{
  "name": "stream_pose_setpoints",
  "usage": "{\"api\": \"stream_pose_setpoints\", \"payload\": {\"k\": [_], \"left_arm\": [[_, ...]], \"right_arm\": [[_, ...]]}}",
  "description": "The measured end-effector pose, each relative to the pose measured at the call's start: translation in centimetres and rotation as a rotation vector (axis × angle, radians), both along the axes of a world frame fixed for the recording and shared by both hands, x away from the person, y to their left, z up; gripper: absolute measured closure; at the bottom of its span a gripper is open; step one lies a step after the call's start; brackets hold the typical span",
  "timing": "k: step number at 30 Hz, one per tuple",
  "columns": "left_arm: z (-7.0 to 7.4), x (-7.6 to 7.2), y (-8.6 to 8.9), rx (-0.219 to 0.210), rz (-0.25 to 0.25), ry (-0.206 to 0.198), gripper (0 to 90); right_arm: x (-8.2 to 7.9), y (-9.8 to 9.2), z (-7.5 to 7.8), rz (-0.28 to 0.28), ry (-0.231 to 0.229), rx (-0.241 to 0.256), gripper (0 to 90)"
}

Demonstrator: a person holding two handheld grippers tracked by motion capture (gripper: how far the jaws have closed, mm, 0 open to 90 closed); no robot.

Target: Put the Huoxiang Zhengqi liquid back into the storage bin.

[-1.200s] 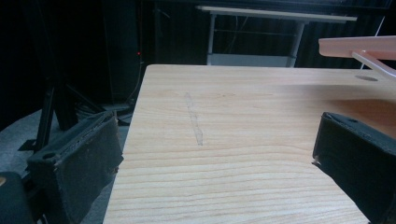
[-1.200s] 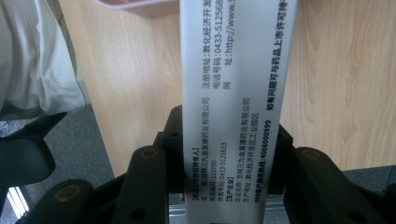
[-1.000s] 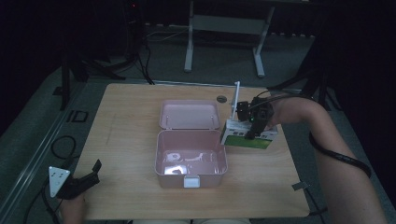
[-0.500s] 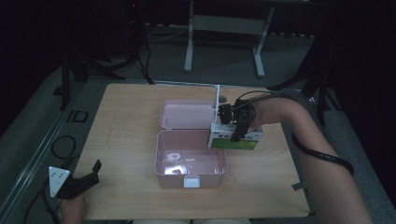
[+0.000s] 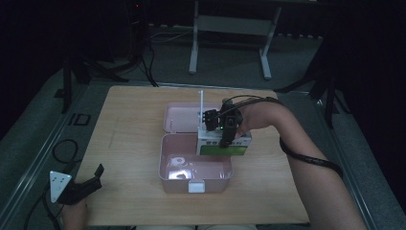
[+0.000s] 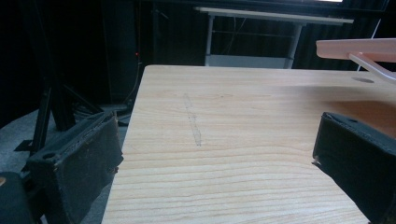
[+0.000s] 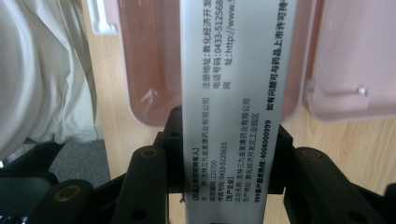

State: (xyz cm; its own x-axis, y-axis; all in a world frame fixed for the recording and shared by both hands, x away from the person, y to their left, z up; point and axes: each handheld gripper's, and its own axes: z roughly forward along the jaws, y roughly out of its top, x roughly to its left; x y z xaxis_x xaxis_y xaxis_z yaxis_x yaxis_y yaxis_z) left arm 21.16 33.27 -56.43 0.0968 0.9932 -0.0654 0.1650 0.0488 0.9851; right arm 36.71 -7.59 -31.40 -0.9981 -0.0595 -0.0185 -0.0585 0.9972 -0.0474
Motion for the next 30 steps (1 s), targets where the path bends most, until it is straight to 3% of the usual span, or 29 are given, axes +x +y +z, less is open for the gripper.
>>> {"api": "stream_pose_setpoints", "payload": {"k": [13,30], "left_arm": [[0.0,0.0,0.0,-0.001,-0.001,-0.001,1.0],[0.0,0.0,0.1,-0.01,-0.003,-0.006,1.0]], "right_arm": [[-0.4,2.9,-0.6,0.033,0.019,0.004,62.5],[-0.6,5.0,-4.1,0.056,0.054,-0.006,62.5]]}}
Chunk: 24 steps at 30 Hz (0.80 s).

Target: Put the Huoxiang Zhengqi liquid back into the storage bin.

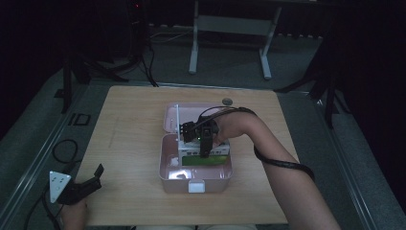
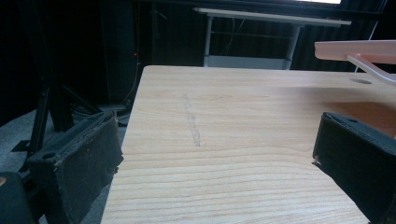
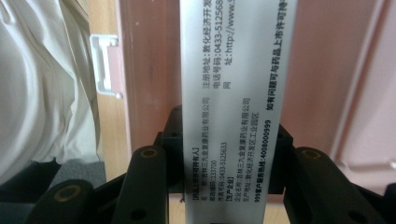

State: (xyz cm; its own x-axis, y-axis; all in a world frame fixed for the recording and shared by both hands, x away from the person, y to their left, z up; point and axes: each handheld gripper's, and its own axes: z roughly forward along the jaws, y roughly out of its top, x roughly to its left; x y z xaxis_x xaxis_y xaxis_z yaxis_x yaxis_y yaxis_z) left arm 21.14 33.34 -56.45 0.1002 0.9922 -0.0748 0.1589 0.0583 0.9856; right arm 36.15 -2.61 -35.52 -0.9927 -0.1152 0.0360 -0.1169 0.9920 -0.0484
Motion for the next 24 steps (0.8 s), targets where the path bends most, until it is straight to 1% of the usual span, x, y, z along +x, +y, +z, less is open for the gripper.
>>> {"api": "stream_pose_setpoints", "payload": {"k": [1,2,3,7,8,9,10,11,12,13,15,17,18,20,21,23,24], "left_arm": [[0.0,0.0,0.0,0.0,0.0,0.001,1.0],[0.0,0.0,0.0,0.0,0.0,0.001,1.0],[0.0,0.0,0.0,0.002,0.0,0.0,1.0],[0.0,0.0,0.0,0.001,0.0,0.0,1.0],[0.0,0.0,0.0,0.001,0.0,0.0,1.0],[0.0,0.0,0.0,0.0,0.0,0.001,1.0],[0.0,0.0,0.0,0.001,0.0,0.0,1.0],[0.0,0.0,0.0,-0.001,-0.001,0.001,1.0],[0.0,0.0,0.0,-0.001,-0.001,0.001,1.0],[0.0,0.0,0.0,0.0,-0.001,0.001,1.0],[0.0,0.0,0.0,0.002,-0.001,0.001,1.0],[0.0,0.0,0.0,0.001,-0.001,0.0,1.0],[0.0,0.0,0.0,0.003,-0.001,0.0,1.0],[0.0,0.0,0.0,0.002,-0.002,0.001,1.0],[0.0,0.0,0.0,0.003,-0.002,0.002,1.0],[0.0,0.0,0.0,0.005,-0.003,0.003,1.0],[0.0,0.0,0.0,0.005,-0.002,0.004,1.0]], "right_arm": [[0.0,0.1,-0.5,0.0,0.007,0.007,62.5],[0.0,0.1,-0.5,0.0,0.007,0.007,62.5],[0.0,0.3,-1.0,0.001,0.017,0.007,62.5],[0.0,0.3,-2.5,0.007,0.023,-0.02,62.4],[0.0,0.3,-2.5,0.007,0.023,-0.02,62.4],[0.0,0.3,-2.9,0.005,0.024,-0.023,62.4],[0.1,0.2,-3.6,0.001,0.032,-0.028,62.5],[0.1,0.1,-4.0,-0.002,0.032,-0.031,62.5],[0.1,0.1,-4.0,-0.002,0.032,-0.031,62.5],[0.2,0.1,-4.7,-0.01,0.037,-0.038,62.5],[0.2,0.1,-5.3,-0.009,0.037,-0.051,62.4],[0.2,0.1,-5.8,-0.005,0.04,-0.051,62.4],[0.2,0.1,-5.8,-0.005,0.04,-0.051,62.4],[0.3,0.1,-6.3,-0.006,0.047,-0.041,62.5],[0.3,0.1,-6.7,-0.008,0.051,-0.04,62.4],[0.2,0.1,-6.9,-0.004,0.049,-0.043,62.3],[0.2,0.1,-7.3,-0.001,0.046,-0.043,62.3]]}}
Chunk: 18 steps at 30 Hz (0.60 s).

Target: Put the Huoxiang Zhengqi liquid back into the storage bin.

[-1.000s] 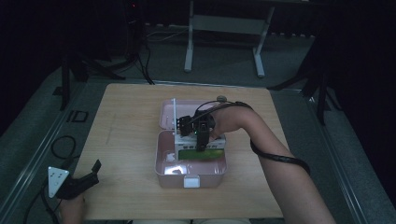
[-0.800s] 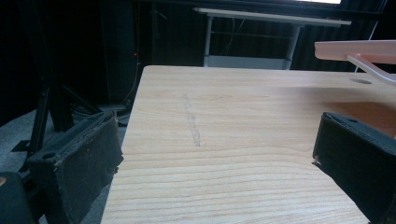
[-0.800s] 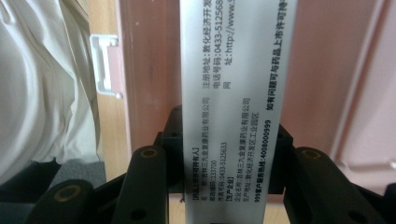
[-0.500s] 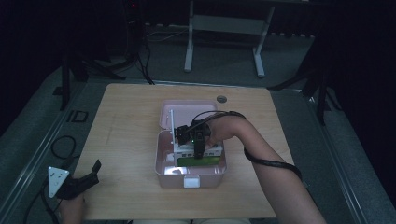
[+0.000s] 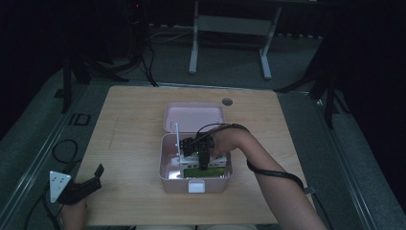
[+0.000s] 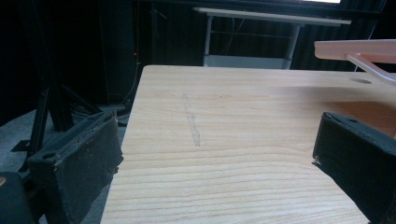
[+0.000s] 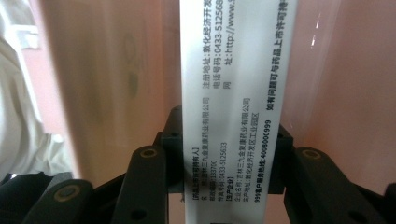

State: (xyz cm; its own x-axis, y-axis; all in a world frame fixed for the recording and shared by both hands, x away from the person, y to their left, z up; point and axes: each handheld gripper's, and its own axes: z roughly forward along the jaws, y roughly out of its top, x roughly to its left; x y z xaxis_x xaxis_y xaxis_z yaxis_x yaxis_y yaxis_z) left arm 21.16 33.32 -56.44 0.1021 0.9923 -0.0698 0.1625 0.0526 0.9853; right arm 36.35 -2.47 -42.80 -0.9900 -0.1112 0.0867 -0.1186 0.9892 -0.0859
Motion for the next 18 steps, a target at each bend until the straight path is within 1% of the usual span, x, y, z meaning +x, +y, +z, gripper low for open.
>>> {"api": "stream_pose_setpoints", "payload": {"k": [2,4,9,17,18], "left_arm": [[0.0,0.0,0.0,-0.004,0.0,-0.002,1.0],[0.0,0.0,0.0,-0.005,0.0,-0.001,1.0],[0.0,0.0,0.0,-0.002,0.0,0.0,1.0],[0.0,0.0,0.0,-0.002,0.0,0.0,1.0],[0.0,0.0,0.0,-0.002,0.0,0.0,1.0]], "right_arm": [[0.1,-0.1,-0.4,-0.006,-0.004,0.004,62.3],[0.0,-0.1,-0.8,-0.007,-0.016,-0.009,62.3],[0.0,-0.2,-1.9,-0.01,-0.012,-0.018,62.2],[-0.1,-0.4,-2.9,-0.001,-0.008,-0.03,62.1],[-0.1,-0.4,-3.0,-0.004,-0.003,-0.03,62.1]]}}
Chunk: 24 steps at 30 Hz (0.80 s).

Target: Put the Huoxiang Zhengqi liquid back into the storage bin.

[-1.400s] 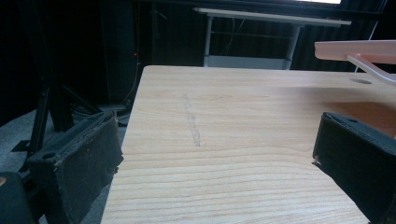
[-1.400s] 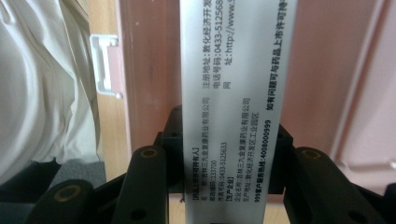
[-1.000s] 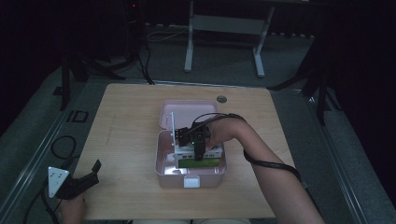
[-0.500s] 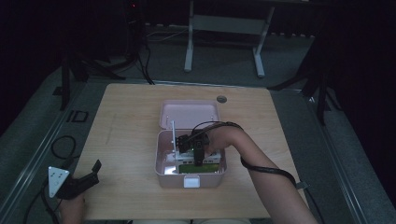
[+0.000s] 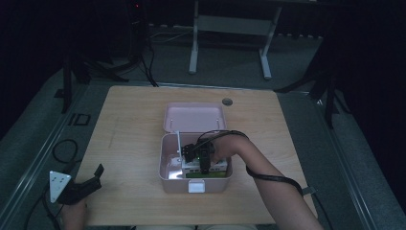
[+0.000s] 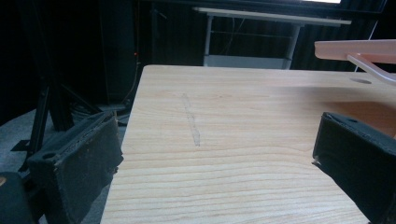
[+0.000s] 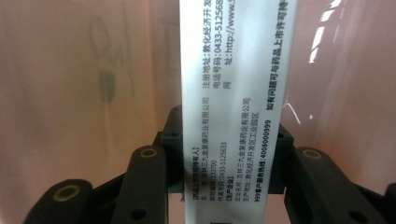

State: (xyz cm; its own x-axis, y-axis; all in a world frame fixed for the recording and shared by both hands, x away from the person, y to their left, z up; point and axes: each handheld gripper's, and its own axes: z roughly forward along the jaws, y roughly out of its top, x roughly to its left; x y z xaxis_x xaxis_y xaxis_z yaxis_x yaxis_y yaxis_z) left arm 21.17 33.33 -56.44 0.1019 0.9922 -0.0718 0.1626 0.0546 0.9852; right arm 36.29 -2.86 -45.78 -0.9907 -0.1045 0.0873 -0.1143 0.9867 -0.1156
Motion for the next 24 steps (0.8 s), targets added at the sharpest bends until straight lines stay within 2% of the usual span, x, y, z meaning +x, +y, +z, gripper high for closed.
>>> {"api": "stream_pose_setpoints", "payload": {"k": [13,16,19,22,23,24], "left_arm": [[0.0,0.0,0.0,0.003,0.001,0.002,1.0],[0.0,0.0,0.0,0.001,0.002,0.002,1.0],[0.0,0.0,0.0,0.002,0.002,0.002,1.0],[0.0,0.0,0.0,0.002,0.002,0.002,1.0],[0.0,0.0,0.0,0.0,0.002,0.001,1.0],[0.0,0.0,0.0,0.0,0.002,0.002,1.0]], "right_arm": [[-0.1,-0.1,-0.8,-0.02,0.005,-0.016,60.0],[0.0,-0.2,-0.1,-0.025,0.004,0.005,59.4],[0.0,-0.2,0.7,-0.033,0.0,0.01,58.5],[0.0,-0.2,0.9,-0.03,0.002,0.008,58.1],[-0.1,-0.4,1.7,-0.025,0.006,0.008,56.3],[-0.1,-0.4,1.7,-0.025,0.006,0.008,56.3]]}}
